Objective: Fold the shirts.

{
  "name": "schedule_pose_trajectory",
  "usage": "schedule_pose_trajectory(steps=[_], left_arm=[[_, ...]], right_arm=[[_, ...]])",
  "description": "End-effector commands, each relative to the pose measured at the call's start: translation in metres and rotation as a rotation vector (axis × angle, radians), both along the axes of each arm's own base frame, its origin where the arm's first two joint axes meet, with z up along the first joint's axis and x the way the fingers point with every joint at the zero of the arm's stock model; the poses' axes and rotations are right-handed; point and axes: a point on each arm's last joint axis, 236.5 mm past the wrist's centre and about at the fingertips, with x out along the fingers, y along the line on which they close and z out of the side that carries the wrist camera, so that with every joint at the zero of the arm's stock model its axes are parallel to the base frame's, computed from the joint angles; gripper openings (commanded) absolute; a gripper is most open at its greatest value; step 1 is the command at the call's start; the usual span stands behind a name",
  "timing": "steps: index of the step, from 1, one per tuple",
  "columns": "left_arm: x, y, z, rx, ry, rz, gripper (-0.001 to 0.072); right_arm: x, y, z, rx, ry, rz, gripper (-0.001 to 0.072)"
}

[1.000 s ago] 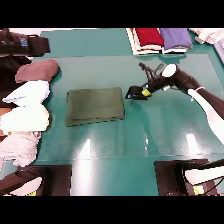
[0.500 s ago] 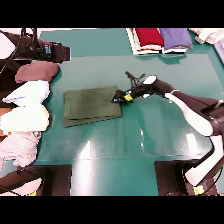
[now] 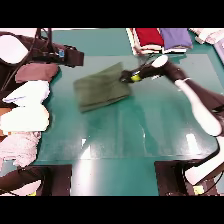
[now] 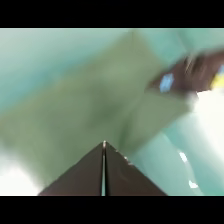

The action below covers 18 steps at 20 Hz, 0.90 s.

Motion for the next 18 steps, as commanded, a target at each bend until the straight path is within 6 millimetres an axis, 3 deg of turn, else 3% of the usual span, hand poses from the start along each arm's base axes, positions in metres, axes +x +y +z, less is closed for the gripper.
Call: schedule_pose_trajectory(steps=[1, 4, 6, 9, 11, 13, 15, 18], left_arm=[[-0.012, -0.021, 0.001, -0.004, -0.005, -0.051, 0.0025], [-0.011, -0.022, 0.002, -0.013, -0.006, -0.046, 0.0025], [-0.01, -0.023, 0.006, -0.026, -0.017, -0.042, 0.0025], [-0.006, -0.024, 0.011, -0.053, -0.033, -0.028, 0.0025], [-0.004, -0.025, 0.014, -0.062, -0.045, -0.026, 0.0025], [-0.004, -0.025, 0.014, -0.062, -0.045, -0.026, 0.0025], [-0.004, -0.025, 0.014, -0.062, -0.046, -0.027, 0.0025], [-0.004, -0.025, 0.014, -0.058, -0.046, -0.029, 0.0025]], right_arm=[[0.003, -0.155, 0.037, -0.236, -0.037, -0.188, 0.0016], [-0.028, -0.298, 0.07, -0.353, -0.029, -0.451, 0.0016], [-0.07, -0.382, 0.077, -0.384, -0.007, -0.654, 0.0016], [-0.144, -0.464, 0.061, -0.381, 0.072, -0.917, 0.0016], [-0.192, -0.493, 0.043, -0.354, 0.137, -1.062, 0.0016], [-0.227, -0.5, 0.024, -0.331, 0.2, -1.135, 0.0016], [-0.247, -0.491, 0.008, -0.315, 0.244, -1.156, 0.0016], [-0.251, -0.46, -0.014, -0.297, 0.298, -1.099, 0.0016]])
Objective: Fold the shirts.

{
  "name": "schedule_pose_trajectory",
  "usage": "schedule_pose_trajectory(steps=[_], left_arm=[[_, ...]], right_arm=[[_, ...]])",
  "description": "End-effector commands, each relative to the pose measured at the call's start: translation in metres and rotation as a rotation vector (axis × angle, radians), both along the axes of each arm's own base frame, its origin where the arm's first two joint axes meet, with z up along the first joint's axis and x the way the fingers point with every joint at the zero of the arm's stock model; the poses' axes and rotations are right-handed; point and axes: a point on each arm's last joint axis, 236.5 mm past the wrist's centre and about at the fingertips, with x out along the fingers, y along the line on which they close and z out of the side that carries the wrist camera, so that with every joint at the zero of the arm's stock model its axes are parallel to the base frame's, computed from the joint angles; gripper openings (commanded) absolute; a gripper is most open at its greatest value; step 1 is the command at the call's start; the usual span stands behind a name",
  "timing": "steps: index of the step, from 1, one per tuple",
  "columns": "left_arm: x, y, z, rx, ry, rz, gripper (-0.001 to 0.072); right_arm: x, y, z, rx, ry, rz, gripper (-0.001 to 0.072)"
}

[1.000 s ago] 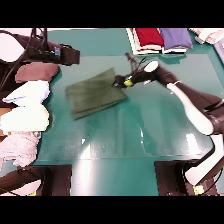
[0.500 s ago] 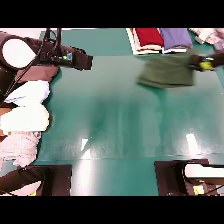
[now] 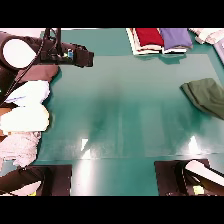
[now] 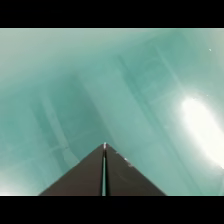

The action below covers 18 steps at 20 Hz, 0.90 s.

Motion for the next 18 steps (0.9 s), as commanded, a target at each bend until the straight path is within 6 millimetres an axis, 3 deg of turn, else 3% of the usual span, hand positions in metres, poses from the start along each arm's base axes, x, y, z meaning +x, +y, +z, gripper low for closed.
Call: schedule_pose_trajectory(steps=[1, 4, 5, 7, 8, 10, 12, 14, 16, 18], left_arm=[[0.0, 0.0, 0.0, 0.002, -0.002, -0.001, 0.0025], [-0.001, 0.001, -0.002, 0.01, 0.005, -0.003, 0.0026], [-0.001, 0.001, -0.003, 0.016, 0.005, -0.006, 0.0026], [-0.001, 0.001, -0.003, 0.02, 0.002, -0.01, 0.0026], [-0.002, 0.001, -0.003, 0.029, -0.004, -0.017, 0.0026], [-0.003, 0.002, -0.005, 0.035, 0.004, -0.018, 0.0026], [-0.004, 0.002, -0.007, 0.04, 0.014, -0.02, 0.0026], [-0.004, 0.002, -0.006, 0.037, 0.011, -0.02, 0.0026], [-0.003, 0.002, -0.005, 0.033, 0.003, -0.018, 0.0026], [-0.002, 0.002, -0.004, 0.032, 0.002, -0.017, 0.0026]], right_arm=[[-0.02, 0.028, -0.027, 0.052, 0.071, 0.023, 0.0016], [-0.031, 0.049, -0.041, 0.015, 0.236, 0.161, 0.0021], [-0.036, 0.052, -0.043, -0.006, 0.284, 0.197, 0.0103], [-0.045, 0.049, -0.041, -0.047, 0.358, 0.231, 0.05], [-0.047, 0.043, -0.033, -0.063, 0.37, 0.217, 0.061], [-0.044, 0.027, -0.005, -0.09, 0.339, 0.152, 0.0631], [-0.019, 0.028, 0.032, -0.09, 0.226, 0.139, 0.0628], [0.027, 0.061, 0.067, -0.044, 0.057, 0.213, 0.0626], [0.07, 0.118, 0.093, 0.019, -0.075, 0.352, 0.0626], [0.098, 0.182, 0.107, 0.043, -0.137, 0.516, 0.0625]])
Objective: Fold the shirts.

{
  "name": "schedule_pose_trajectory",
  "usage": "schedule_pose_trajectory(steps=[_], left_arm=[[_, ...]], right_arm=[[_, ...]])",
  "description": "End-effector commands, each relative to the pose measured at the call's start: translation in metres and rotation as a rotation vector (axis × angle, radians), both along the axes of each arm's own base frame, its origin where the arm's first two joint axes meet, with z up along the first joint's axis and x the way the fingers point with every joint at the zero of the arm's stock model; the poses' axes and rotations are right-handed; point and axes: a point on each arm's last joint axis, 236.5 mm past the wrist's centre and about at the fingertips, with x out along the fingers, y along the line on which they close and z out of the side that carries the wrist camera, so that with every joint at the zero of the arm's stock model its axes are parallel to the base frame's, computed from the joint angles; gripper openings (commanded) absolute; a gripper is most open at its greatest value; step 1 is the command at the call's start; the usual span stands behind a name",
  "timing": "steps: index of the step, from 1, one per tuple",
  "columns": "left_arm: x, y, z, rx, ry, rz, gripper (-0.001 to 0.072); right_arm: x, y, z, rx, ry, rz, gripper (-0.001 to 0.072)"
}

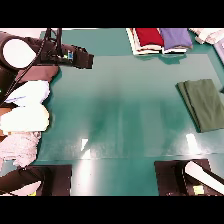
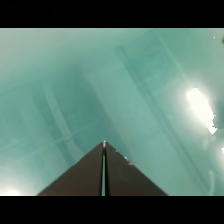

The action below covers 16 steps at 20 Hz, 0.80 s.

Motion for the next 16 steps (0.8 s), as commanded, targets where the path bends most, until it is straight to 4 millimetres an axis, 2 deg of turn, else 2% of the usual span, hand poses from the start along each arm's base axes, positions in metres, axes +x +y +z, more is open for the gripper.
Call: schedule_pose_trajectory(steps=[1, 3, 4, 6, 8, 11, 16], left_arm=[[0.0, 0.0, 0.001, 0.0, -0.004, 0.0, 0.0026], [0.001, 0.0, 0.002, -0.003, -0.007, 0.0, 0.0026], [0.001, 0.0, 0.002, -0.003, -0.007, 0.0, 0.0026], [0.001, 0.0, 0.002, -0.003, -0.007, 0.0, 0.0026], [0.001, 0.0, 0.002, -0.003, -0.007, 0.0, 0.0027], [0.001, 0.0, 0.002, -0.003, -0.007, 0.0, 0.0026], [0.001, 0.0, 0.002, -0.003, -0.007, 0.0, 0.0026]], right_arm=[[0.048, 0.11, 0.035, 0.098, -0.136, 0.263, 0.0625], [0.057, 0.167, 0.038, 0.095, -0.156, 0.41, 0.0622], [0.059, 0.195, 0.041, 0.096, -0.172, 0.479, 0.0579], [0.057, 0.241, 0.044, 0.074, -0.203, 0.632, 0.0292], [0.047, 0.277, 0.045, 0.046, -0.216, 0.782, 0.0012], [0.038, 0.305, 0.045, 0.052, -0.219, 0.857, 0.0018], [0.034, 0.31, 0.044, 0.058, -0.212, 0.871, 0.0017]])
